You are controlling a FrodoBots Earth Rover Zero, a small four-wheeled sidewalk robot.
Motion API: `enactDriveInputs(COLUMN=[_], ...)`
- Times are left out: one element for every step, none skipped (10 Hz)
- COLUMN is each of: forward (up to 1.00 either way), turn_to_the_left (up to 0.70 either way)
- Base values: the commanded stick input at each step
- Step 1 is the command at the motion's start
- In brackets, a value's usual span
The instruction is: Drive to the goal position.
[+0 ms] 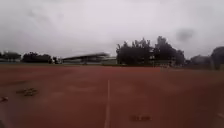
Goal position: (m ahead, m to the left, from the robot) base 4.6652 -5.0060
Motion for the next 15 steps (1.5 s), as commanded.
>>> enactDriveInputs(forward=[0.5,0.5,0.5,0.5,0.5,0.5,0.5,0.5,0.5,0.5,0.5,0.5,0.5,0.5,0.5], turn_to_the_left=[0.0,0.0,0.0,0.0,0.0,0.0,0.0,0.0,0.0,0.0,0.0,0.0,0.0,0.0,0.0])
